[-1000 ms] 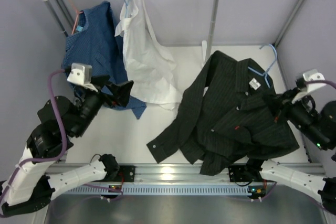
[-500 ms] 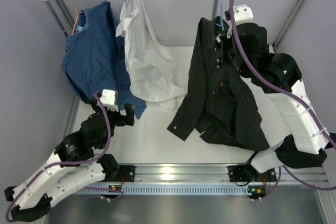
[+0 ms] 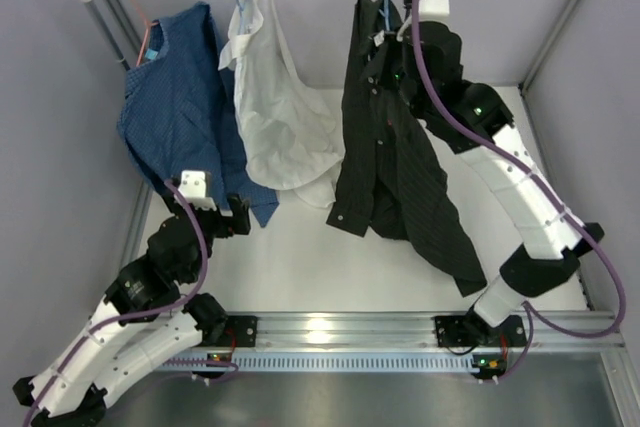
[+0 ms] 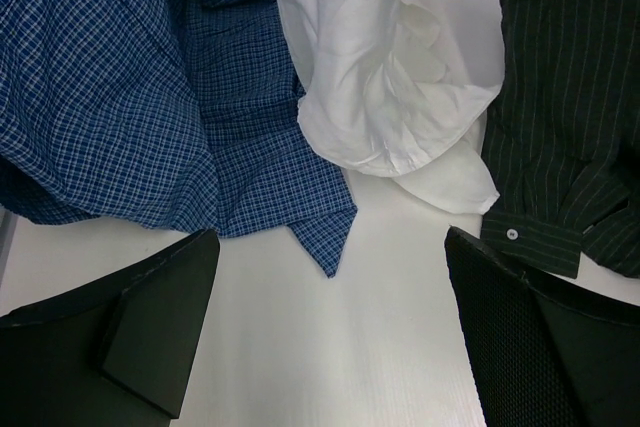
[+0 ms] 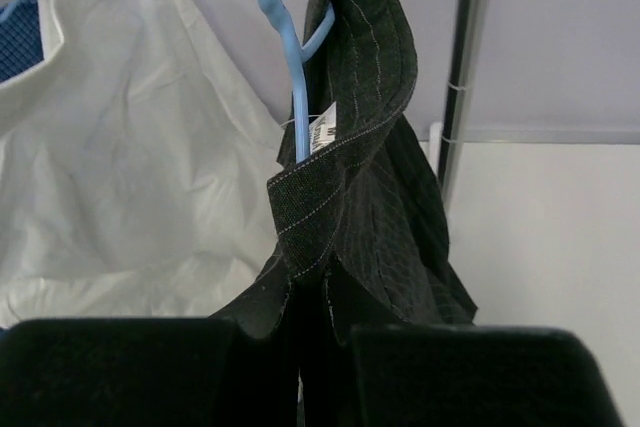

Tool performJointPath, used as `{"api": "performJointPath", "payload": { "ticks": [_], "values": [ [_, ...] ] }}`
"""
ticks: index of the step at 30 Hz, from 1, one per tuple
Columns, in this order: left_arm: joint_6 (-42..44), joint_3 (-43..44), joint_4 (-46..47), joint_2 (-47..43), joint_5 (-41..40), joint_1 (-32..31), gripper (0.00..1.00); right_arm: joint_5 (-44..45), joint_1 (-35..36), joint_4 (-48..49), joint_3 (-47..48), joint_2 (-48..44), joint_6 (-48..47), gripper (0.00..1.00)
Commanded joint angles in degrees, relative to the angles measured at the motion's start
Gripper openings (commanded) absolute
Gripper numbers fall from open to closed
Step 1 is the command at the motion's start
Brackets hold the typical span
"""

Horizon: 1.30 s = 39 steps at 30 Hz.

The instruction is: Place the shirt on the hanger

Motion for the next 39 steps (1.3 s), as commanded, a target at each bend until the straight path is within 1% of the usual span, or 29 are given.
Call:
{"api": "performJointPath", "payload": {
  "ticks": [1, 5, 9, 13, 19, 24, 27, 30, 33, 34, 39],
  "values": [
    [-0.59, -0.32, 2.97, -0.80, -0.02, 0.65, 0.98, -1.53, 0.33, 10.73, 7.13, 5.45, 4.06, 0.00],
    [-0.59, -0.59, 2.98, -2.11, -0.90, 0.74, 0.98, 0.49, 0.41, 12.83, 7.23, 8.26, 7.49, 0.00],
    [-0.50, -0.76, 2.97, -2.73, -1.43, 0.83, 0.98, 0.31, 0.50, 15.74, 7.22, 10.20, 9.43, 0.00],
    [-0.50, -0.94, 2.97, -2.73, -1.17, 0.83, 0.98, 1.80, 0.42, 15.92, 11.35, 12.66, 8.64, 0.00],
    [-0.32, -1.02, 2.98, -3.78, -1.08, 0.92, 0.98, 0.67, -1.16, 17.41, 16.18, 16.44, 8.55, 0.00],
    [-0.50, -1.64, 2.97, -5.54, -0.47, 1.01, 0.98, -4.25, -3.80, 18.46, 16.45, 18.55, 11.19, 0.00],
    [-0.50, -1.82, 2.97, -6.42, -0.72, 1.09, 0.98, -8.38, -5.38, 20.83, 14.36, 18.47, 13.46, 0.00],
    [-0.41, -1.82, 2.97, -6.60, -0.73, 1.01, 0.98, -9.26, -5.82, 22.86, 13.38, 18.81, 14.00, 0.00],
    [-0.41, -1.90, 2.97, -6.69, -0.73, 1.01, 0.98, -12.59, -7.05, 23.39, 13.20, 19.78, 15.84, 0.00],
    [-0.33, -1.90, 2.97, -6.77, -0.64, 1.01, 0.98, -15.04, -8.01, 23.56, 12.85, 20.04, 17.76, 0.00],
    [-0.32, -1.99, 3.06, -6.86, -0.46, 1.10, 0.98, -16.38, -8.90, 25.41, 10.21, 20.22, 18.66, 0.00]
  ]
}}
